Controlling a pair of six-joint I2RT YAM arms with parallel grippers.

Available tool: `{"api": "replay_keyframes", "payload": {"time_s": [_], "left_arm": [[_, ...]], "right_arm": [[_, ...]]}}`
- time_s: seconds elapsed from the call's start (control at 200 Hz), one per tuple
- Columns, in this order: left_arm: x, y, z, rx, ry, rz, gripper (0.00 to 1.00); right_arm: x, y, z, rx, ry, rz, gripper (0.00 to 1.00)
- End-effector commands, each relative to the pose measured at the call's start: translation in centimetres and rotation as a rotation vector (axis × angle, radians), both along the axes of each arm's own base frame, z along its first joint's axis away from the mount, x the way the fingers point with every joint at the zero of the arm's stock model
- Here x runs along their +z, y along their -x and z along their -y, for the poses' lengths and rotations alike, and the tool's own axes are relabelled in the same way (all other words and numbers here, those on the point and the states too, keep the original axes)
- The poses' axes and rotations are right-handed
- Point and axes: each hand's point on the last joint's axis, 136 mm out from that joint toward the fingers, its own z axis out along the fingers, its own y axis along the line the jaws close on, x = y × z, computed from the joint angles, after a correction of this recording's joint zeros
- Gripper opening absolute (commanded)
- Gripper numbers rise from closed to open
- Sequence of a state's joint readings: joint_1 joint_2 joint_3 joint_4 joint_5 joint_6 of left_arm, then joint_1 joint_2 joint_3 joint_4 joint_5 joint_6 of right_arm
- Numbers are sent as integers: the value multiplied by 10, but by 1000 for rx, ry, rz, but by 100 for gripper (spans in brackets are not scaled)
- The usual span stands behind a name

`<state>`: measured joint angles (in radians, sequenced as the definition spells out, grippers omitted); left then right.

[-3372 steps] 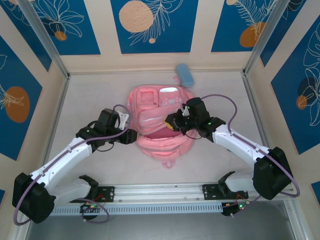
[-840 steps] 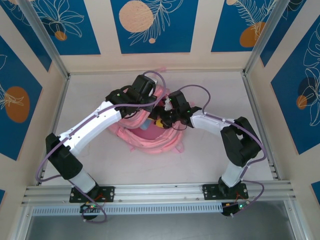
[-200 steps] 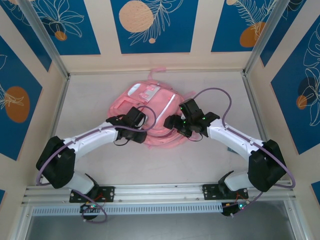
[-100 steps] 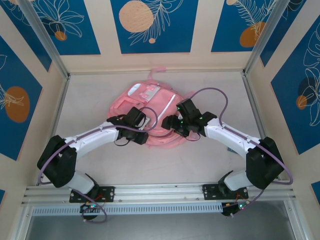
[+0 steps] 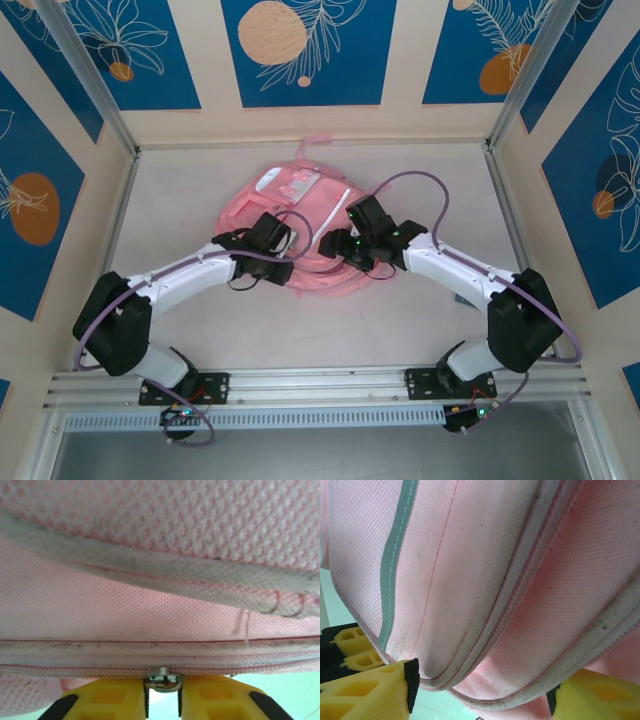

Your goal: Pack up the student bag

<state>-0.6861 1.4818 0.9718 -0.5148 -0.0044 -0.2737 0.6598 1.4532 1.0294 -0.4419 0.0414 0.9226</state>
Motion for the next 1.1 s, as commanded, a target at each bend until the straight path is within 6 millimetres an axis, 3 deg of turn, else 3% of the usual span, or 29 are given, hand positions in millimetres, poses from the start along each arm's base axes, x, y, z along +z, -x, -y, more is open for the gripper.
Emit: {"api": "replay_keyframes", "payload": {"time_s": [0.0, 0.285, 0.515, 0.795, 1.095], "left_arm": [[7, -7, -9, 40, 4, 39, 16], [9, -3, -6, 8, 38, 39, 0], [12, 11, 9, -57, 136, 1, 0], [15, 29, 35, -119, 305, -60, 0], [28, 46, 66, -184, 467, -103, 0]], "right_arm": [[7, -3, -5, 15, 10, 21, 68], [5, -3, -6, 16, 28, 25, 66], [4, -4, -11, 26, 22, 20, 64], [-14, -9, -35, 51, -35, -33, 58], [-12, -14, -41, 49, -51, -14, 57]]}}
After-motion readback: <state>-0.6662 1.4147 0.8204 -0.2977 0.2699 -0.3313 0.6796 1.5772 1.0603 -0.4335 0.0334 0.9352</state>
